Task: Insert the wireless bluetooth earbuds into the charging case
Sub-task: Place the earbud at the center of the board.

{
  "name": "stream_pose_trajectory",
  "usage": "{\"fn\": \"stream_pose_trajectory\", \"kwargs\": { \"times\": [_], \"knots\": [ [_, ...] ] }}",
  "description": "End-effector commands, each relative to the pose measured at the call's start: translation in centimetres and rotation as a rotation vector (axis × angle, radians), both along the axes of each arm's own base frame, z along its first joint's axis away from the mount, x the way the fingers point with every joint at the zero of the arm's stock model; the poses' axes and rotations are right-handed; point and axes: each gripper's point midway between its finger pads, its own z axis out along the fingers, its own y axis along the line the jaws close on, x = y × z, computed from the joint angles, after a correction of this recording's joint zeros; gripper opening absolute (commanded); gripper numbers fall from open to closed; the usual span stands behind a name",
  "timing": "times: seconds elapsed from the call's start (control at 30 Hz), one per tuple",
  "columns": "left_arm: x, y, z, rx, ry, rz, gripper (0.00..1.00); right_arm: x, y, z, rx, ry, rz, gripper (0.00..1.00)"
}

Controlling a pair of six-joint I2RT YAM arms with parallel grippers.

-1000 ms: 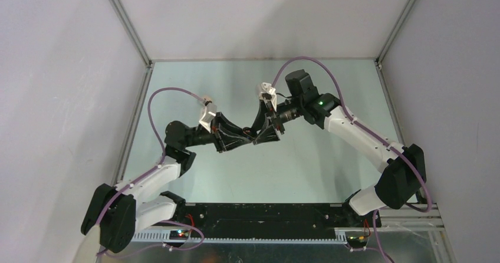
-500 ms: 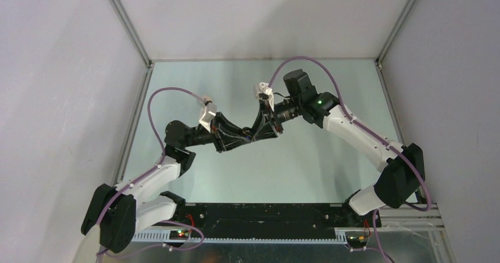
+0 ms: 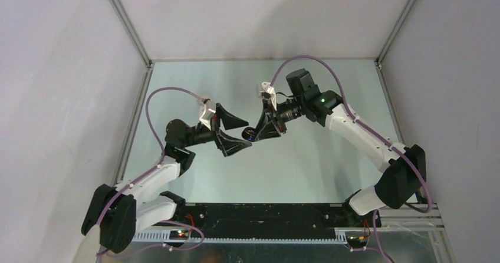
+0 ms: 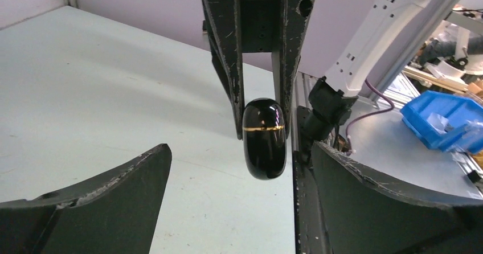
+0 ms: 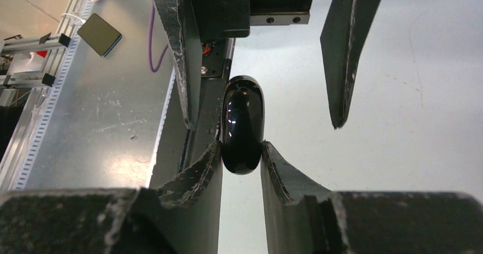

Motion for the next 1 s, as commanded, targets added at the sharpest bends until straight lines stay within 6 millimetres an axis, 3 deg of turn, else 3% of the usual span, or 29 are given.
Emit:
{"fn": "stream_pose_trajectory", "kwargs": {
  "times": [0.0, 0.3, 0.6, 0.77, 0.97],
  "knots": [
    [1.9, 0.6, 2.1, -0.03, -0.07, 0.1, 0.99, 0.8, -1.1, 2.4, 0.026, -0.07, -0.042, 0.22],
    [5.6, 2.4, 0.8, 0.022, -0.065, 0.296, 1.0, 5.0, -3.4, 0.9, -0.035, -0.073, -0.199, 0.2],
    [7.2, 3.8, 1.3, 0.057, -0.109, 0.385, 0.99, 12.6, -9.2, -3.1, -0.11, -0.022, -0.415, 0.22],
    [7.6, 4.4, 1.1, 0.109, -0.15, 0.406, 0.99, 17.2, -13.2, -7.7, -0.178, 0.066, -0.545, 0.22],
    [7.7, 5.5, 2.6, 0.146, -0.225, 0.422, 0.99, 20.5, -16.3, -14.3, -0.316, 0.226, -0.645, 0.22]
  ]
}}
